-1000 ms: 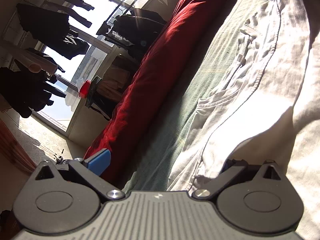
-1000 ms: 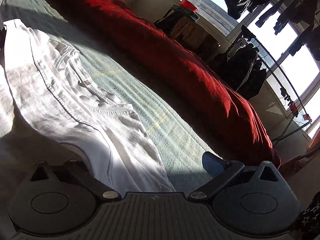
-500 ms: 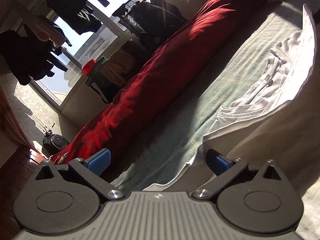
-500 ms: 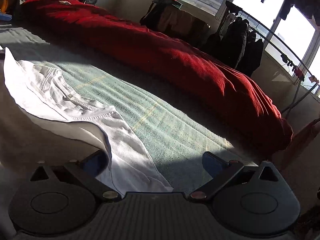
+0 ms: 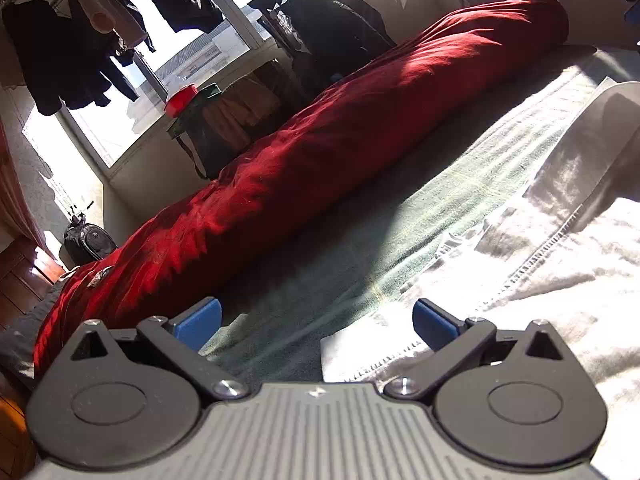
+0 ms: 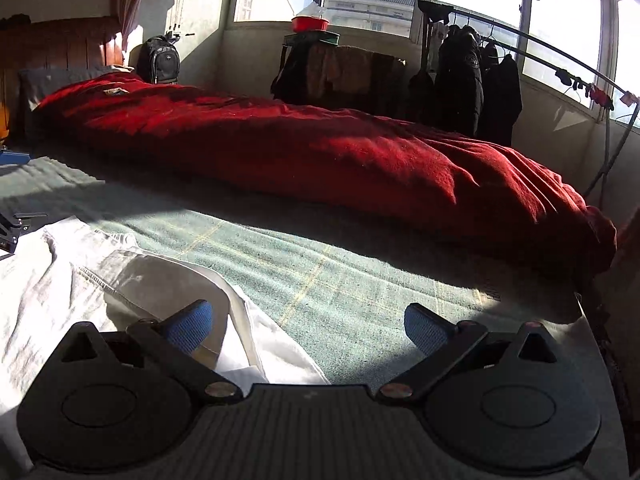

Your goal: Fold clothes

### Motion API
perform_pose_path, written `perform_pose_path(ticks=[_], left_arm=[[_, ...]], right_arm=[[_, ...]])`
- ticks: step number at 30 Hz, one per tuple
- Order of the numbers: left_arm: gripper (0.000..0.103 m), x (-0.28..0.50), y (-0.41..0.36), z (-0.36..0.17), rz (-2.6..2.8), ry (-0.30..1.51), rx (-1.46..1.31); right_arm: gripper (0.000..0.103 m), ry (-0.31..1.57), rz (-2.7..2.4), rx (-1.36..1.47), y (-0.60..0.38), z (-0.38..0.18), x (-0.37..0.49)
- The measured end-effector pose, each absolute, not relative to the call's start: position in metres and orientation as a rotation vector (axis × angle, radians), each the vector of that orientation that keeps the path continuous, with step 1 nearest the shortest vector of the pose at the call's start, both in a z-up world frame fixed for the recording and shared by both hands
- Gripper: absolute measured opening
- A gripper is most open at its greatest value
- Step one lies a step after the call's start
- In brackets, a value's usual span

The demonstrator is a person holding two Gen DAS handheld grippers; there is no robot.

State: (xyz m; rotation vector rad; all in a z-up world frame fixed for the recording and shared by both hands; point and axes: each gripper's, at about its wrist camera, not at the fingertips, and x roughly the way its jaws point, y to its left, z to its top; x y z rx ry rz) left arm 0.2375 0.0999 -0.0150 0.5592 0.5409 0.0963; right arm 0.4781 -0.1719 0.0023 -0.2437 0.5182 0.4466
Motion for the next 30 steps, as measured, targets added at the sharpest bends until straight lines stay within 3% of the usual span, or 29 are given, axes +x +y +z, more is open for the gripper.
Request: perform_pose_path(ticks=[5, 14, 19, 30], left_arm=[[0.102, 0.219, 0.098, -0.016, -0.003, 0.633, 0.461], [0.102, 0.218, 0.079, -0.032, -0.009, 0.707, 0.504], [0.102, 0.219, 0.081, -0.040, 0.016, 0.735, 0.515], [0.102, 0.203, 0.075, -0.021, 0.020, 0.727, 0.470]], right_arm=[[0.103, 0.548, 0.484, -0.224, -0.175, 0.001, 0.469], [0.103, 0.688, 0.405, -0.311, -0.168, -0.057, 0.480], [0.103, 0.736, 0.311, -0.221, -0.192, -0.073, 0.498], [0.103, 0.683, 0.344, -0.183, -0.197, -0.042, 0.475]])
